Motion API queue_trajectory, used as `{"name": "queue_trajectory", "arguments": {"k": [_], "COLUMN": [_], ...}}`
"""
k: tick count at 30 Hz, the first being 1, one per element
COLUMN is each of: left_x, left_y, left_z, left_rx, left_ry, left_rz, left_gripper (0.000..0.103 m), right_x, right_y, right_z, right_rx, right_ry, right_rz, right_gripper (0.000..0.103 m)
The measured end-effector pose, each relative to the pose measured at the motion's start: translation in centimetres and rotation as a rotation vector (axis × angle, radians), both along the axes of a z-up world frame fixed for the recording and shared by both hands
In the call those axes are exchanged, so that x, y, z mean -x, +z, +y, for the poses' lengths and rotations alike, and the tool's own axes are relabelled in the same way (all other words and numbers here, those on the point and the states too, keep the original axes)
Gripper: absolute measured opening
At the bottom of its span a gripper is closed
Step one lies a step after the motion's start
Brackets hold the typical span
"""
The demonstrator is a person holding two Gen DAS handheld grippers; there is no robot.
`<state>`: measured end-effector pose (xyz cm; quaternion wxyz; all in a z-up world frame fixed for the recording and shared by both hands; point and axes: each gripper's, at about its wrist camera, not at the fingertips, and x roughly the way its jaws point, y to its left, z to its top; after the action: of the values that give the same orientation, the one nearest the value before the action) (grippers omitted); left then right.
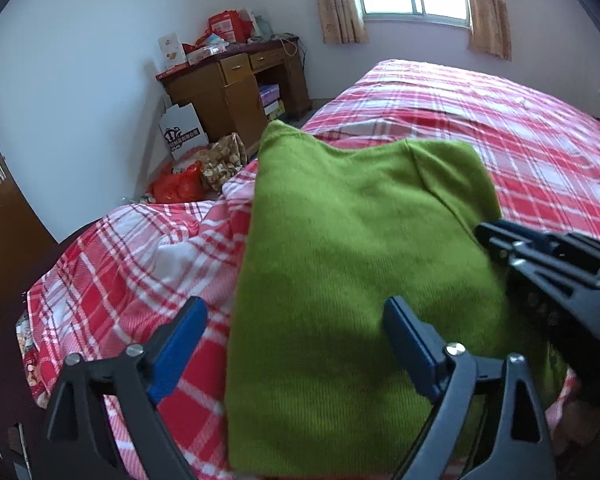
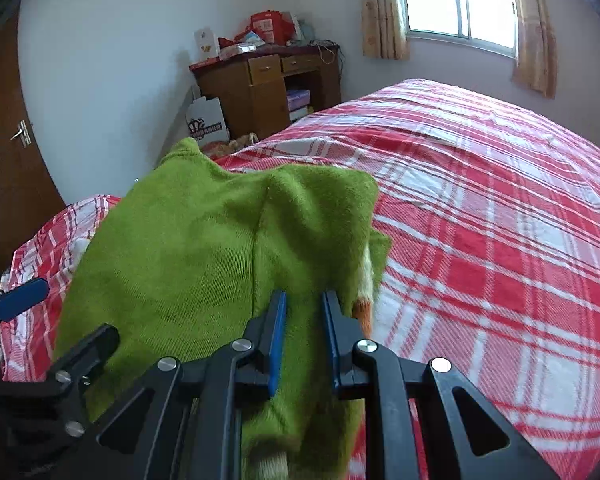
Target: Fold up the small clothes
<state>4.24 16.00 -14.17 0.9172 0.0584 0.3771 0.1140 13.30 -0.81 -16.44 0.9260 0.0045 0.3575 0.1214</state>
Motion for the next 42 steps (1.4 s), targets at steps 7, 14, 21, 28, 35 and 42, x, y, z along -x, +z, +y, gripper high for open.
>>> {"name": "queue_trajectory", "arguments": {"k": [7, 14, 21, 28, 35, 42], "left_x": [2.0, 3.4, 4.2, 5.1, 8.0, 10.9], "left_y": [-0.9, -1.7, -2.1, -2.2, 0.1, 3.6], "left_z": [-0.5, -0.8, -0.8, -0.6, -0.8, -0.7], "left_rx": [-0.001, 0.003, 0.024, 0.043, 0.008, 0.028], "left_ry": [-0.014, -0.036, -0.044, -0.055, -0.085, -0.111], "left_rz": [0.002, 0.034, 0.06, 0.077, -0.006, -0.096], "left_gripper": [0.094, 0.094, 0.094, 0.094, 0.094, 0.098], "right_x": [7.7, 8.7, 9.4, 10.7, 14.6, 18.8], "right_y": [1.3, -1.5, -1.7, -1.3, 0.0, 3.9], "right_z": [-0.5, -1.2, -1.1, -1.5, -3.0, -2.3], "right_rx": [0.048, -0.011, -0.017, -0.036, -0.126, -0.064], "right_ry": [-0.053, -0.05, -0.066, -0.062, -0.098, -0.126], "right_rz": [-0.121, 0.003, 0.028, 0.05, 0.03, -0.105], "right_gripper": [0.02, 0.02, 0.02, 0.021, 0.029, 0.07]}}
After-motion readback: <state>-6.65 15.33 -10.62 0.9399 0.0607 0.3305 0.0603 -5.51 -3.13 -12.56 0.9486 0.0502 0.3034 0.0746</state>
